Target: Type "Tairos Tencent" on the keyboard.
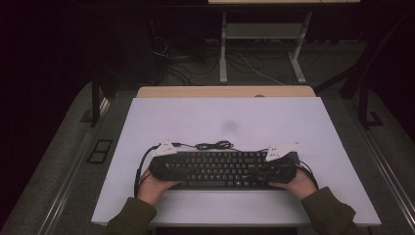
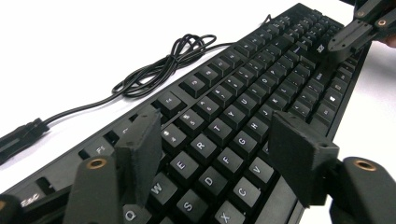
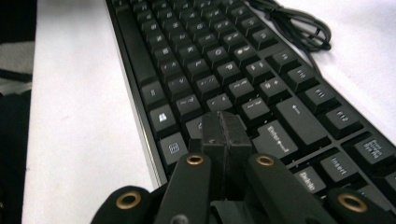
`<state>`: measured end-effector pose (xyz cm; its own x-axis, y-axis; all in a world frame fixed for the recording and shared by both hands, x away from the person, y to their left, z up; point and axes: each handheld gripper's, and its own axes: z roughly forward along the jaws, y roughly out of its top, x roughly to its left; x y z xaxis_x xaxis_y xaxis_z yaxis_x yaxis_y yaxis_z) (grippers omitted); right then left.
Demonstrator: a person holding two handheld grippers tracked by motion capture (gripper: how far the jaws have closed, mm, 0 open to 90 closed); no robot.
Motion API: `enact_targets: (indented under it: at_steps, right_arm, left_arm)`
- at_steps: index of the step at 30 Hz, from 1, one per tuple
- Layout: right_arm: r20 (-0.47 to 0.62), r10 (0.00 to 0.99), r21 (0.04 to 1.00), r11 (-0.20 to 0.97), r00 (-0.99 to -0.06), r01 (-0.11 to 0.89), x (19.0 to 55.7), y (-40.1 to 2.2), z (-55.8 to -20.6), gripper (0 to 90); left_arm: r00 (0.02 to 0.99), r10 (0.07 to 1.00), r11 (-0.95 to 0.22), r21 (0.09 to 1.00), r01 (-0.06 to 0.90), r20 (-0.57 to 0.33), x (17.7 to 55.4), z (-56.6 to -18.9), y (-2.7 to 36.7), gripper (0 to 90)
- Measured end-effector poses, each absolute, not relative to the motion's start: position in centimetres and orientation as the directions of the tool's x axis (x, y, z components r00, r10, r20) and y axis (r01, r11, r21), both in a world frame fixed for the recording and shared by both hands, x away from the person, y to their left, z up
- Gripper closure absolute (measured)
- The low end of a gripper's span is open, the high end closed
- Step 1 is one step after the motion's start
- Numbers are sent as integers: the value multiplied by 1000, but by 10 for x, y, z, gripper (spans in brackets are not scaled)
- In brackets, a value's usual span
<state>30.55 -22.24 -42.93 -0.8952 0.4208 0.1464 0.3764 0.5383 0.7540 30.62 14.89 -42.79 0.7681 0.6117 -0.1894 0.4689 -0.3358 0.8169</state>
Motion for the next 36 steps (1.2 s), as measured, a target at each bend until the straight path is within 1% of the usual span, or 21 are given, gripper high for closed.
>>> enact_targets:
  at_steps: [3,6,8,10,14,18,21,24,30,36]
  right_arm:
    - [176,423,768,506,-889,393,308,-222,-428,805]
    - [190,433,781,477,-881,403,310,-222,-426,700]
    - [207,436,787,458,-876,414,313,-220,-426,592]
    - [212,443,792,445,-871,419,315,-219,-426,553]
    - [232,447,803,413,-864,429,320,-213,-425,445]
    - [238,457,818,381,-857,431,324,-205,-423,316]
    - [241,459,826,366,-855,429,326,-199,-424,266]
    - [238,459,832,358,-856,424,329,-193,-424,238]
    - [237,456,840,349,-858,417,336,-181,-426,211]
    - [233,451,847,342,-862,408,340,-170,-426,208]
  left_arm:
    - [770,608,-338,815,470,-192,306,-429,150,312]
    - [772,606,-340,814,471,-193,305,-430,149,301]
    - [772,606,-343,812,472,-193,304,-430,150,291]
    - [770,608,-342,811,475,-194,303,-431,150,289]
    - [766,615,-344,812,471,-184,302,-431,152,287]
    - [762,621,-339,813,473,-184,301,-431,154,305]
    - [765,617,-344,813,470,-181,301,-430,155,371]
    - [769,616,-349,814,464,-174,301,-429,155,476]
    - [761,629,-364,806,466,-156,302,-428,155,641]
    - [751,639,-350,808,474,-164,304,-427,160,766]
